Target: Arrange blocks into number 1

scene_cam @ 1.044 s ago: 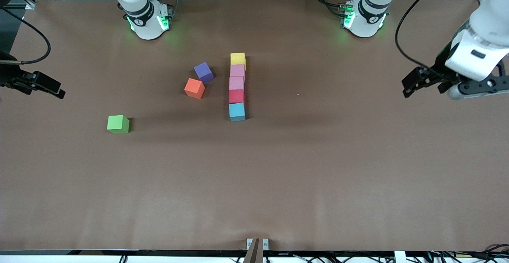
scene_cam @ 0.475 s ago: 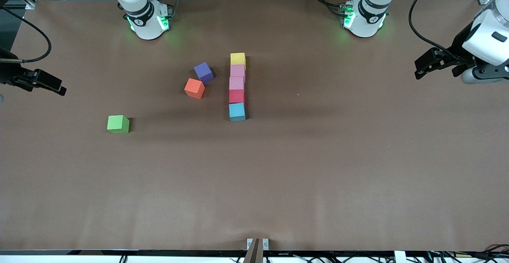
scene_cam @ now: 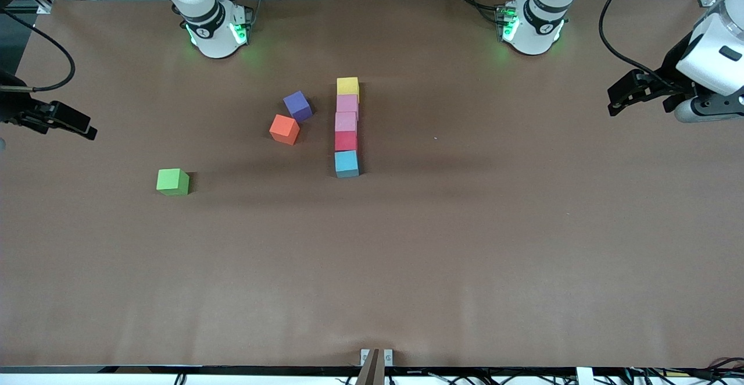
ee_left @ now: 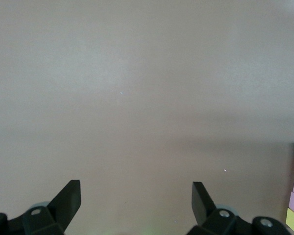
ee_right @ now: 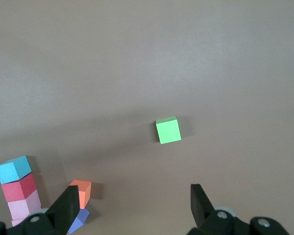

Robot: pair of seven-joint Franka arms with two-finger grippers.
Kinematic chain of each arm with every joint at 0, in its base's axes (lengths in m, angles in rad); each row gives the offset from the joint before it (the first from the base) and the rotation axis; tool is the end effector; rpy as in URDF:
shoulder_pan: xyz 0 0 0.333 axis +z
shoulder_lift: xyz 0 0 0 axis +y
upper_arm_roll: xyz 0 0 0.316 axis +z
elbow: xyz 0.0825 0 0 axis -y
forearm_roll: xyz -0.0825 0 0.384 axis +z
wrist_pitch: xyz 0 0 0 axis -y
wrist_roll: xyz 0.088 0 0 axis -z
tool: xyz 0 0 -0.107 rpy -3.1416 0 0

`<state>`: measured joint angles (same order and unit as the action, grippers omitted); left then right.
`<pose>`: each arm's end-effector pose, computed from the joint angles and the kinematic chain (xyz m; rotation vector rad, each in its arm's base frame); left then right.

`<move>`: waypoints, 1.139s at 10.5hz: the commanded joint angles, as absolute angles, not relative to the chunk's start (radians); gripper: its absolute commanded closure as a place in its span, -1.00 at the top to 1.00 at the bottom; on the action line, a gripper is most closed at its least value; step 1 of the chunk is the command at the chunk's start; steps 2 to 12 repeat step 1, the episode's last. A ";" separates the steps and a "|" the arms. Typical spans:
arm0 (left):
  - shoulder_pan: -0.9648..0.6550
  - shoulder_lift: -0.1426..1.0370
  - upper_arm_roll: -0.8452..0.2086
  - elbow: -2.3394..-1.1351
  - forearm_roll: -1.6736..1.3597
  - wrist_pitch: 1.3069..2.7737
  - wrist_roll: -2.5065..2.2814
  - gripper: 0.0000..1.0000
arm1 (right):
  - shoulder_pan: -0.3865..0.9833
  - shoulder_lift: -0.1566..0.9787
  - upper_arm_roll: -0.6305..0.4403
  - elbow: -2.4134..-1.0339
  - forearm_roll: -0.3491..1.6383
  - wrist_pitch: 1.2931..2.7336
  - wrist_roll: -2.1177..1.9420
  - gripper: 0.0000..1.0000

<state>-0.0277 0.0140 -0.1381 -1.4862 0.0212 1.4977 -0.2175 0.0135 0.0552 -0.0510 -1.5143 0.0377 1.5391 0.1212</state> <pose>0.5448 -0.0881 0.6501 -3.1212 -0.0831 -0.0021 0.5682 -0.0163 0.6174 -3.0979 0.2453 0.0494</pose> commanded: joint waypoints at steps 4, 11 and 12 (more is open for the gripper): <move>-0.026 0.021 -0.141 -1.462 0.038 1.474 -0.193 1.00 | 0.002 0.046 -0.043 -1.506 0.052 1.522 0.118 1.00; -0.026 0.021 -0.141 -1.462 0.038 1.474 -0.193 1.00 | 0.002 0.046 -0.043 -1.506 0.052 1.522 0.118 1.00; -0.026 0.021 -0.141 -1.462 0.038 1.474 -0.193 1.00 | 0.002 0.046 -0.043 -1.506 0.052 1.522 0.118 1.00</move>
